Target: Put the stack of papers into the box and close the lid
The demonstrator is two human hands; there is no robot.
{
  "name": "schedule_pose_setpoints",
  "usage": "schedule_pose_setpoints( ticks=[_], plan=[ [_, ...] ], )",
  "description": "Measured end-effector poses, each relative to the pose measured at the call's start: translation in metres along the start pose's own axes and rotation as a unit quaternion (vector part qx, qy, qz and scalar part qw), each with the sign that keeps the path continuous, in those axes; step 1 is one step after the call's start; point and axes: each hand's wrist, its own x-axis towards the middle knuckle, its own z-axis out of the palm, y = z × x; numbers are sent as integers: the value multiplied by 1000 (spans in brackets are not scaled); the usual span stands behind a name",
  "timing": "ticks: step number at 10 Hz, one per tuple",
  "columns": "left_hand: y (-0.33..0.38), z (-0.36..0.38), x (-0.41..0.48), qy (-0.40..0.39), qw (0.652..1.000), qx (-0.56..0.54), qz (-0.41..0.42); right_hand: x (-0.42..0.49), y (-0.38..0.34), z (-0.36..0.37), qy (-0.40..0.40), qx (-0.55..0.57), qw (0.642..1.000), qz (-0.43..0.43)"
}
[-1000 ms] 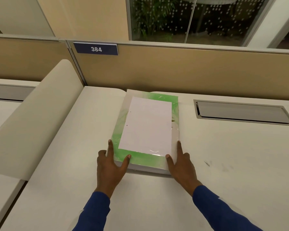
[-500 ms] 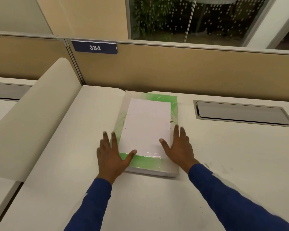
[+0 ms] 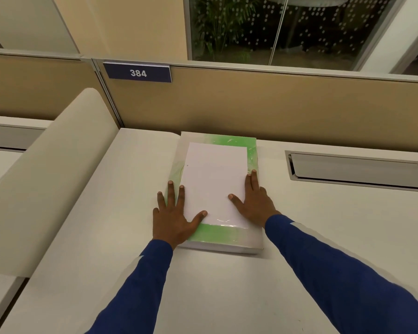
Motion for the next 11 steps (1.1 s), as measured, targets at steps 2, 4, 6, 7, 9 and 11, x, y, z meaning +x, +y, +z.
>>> schedule_pose_setpoints(
  ticks=[2,4,6,7,9,11],
  plan=[
    [-1,-3,15,-16,1000,9,-8,13,-7,-9,-2,-54,998,11],
    [2,-5,16,-24,998,50,-9,-12,8,-10,3,-11,1000,-10],
    [51,2,-25,-4,999,41,22,-71,39,14,47,-1,998,-47],
    [86,18,-55,6,998,8,60,-102,61,15,47,8,998,-47],
    [169,45,-111,31,993,-2,111,-167,132,-1,46,-15,998,-31],
    [261,82,-178,1,988,-12,153,-235,229,-15,40,-42,998,0]
  ],
)
